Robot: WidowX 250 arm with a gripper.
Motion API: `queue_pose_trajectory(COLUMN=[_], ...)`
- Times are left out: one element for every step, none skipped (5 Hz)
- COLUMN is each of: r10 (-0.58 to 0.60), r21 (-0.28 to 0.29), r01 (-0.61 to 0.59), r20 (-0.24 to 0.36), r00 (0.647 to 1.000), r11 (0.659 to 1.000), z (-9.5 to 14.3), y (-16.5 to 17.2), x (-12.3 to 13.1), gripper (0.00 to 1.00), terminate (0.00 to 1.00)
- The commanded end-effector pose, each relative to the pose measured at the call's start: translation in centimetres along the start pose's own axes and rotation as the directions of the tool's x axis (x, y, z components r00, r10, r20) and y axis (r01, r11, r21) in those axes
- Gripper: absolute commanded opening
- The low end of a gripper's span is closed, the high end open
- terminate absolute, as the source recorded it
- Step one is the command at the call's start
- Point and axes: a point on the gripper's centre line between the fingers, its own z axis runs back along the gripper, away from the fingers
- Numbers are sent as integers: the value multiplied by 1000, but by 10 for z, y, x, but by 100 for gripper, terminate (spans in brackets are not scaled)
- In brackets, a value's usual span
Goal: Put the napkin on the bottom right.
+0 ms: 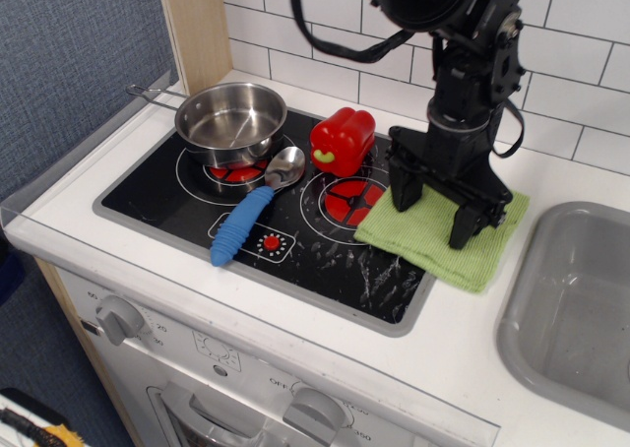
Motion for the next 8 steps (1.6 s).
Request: queue_pose_trajectory(r10=[-18, -32, -2, 62, 100, 107, 102, 98], r21=[-12, -13, -22, -26, -27, -27, -25, -24], r01=[17, 31, 0, -63, -102, -109, -104, -99], r20=[-53, -67, -64, -65, -69, -73, -71, -68], r00=[998, 997, 998, 996, 993, 992, 992, 993], r11=[1000, 999, 1000, 998, 994, 994, 994, 995], z=[5, 7, 9, 9, 8, 7, 9, 9], y=[9, 4, 9, 24, 35, 40, 39, 37], x=[-53, -67, -74, -77, -79, -78, -79, -79], gripper=[100, 100, 100, 100, 100, 100, 100, 100], terminate=[0, 0, 0, 0, 0, 0, 0, 0])
